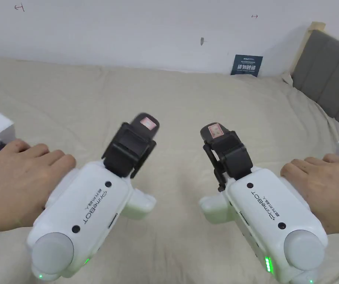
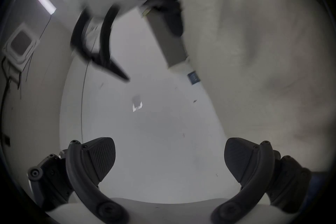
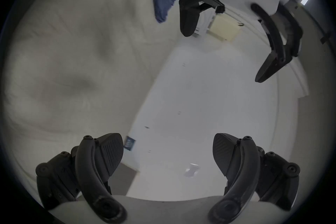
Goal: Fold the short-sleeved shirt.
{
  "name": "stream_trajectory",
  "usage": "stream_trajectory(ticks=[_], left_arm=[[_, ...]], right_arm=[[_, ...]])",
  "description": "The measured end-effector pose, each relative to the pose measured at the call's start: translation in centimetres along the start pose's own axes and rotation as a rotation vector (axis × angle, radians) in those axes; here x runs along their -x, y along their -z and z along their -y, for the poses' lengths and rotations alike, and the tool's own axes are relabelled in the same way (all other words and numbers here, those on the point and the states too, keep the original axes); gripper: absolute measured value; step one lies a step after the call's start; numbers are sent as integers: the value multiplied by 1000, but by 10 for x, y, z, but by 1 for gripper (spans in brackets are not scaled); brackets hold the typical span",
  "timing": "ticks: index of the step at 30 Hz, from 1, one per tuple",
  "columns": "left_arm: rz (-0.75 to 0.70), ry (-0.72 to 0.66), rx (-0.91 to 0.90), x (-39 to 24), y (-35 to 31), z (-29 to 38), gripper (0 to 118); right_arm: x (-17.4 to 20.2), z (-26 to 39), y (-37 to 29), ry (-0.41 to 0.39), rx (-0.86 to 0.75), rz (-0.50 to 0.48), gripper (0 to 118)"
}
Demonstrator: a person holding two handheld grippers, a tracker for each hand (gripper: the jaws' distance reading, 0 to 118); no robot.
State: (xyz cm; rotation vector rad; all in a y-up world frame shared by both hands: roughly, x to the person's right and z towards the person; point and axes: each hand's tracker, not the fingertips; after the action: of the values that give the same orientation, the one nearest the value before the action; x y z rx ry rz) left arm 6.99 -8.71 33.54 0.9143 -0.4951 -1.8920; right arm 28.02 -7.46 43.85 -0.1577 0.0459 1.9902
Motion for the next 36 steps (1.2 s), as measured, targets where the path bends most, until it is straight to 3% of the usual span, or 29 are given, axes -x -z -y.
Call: stream_trajectory(ticks=[3,4,6,8,9,11,14,18,23,36], left_arm=[[16,-212,-16,7,-5,5,117],[11,-322,23,14,-4,8,117],[-16,-604,119,29,3,21,117],[-70,-966,247,46,10,42,118],[-120,-1142,329,51,12,50,118],[-203,-1463,417,57,14,65,118],[-304,-1789,485,52,12,72,118],[-291,-1916,525,38,7,64,118],[-265,-1948,556,27,2,46,118],[-243,-1931,550,28,-6,36,118]], right_arm=[[-15,-1,1,126,48,-37,103],[-22,6,1,233,56,-32,103],[-44,14,5,599,108,-78,103],[-67,36,9,1081,151,-134,103],[-72,44,12,1265,185,-119,103],[-71,54,12,1523,211,-22,103],[-64,54,10,1724,264,145,103],[-49,47,6,1893,316,215,103],[-32,40,0,2052,357,168,103],[-36,29,-6,2003,375,222,103]])
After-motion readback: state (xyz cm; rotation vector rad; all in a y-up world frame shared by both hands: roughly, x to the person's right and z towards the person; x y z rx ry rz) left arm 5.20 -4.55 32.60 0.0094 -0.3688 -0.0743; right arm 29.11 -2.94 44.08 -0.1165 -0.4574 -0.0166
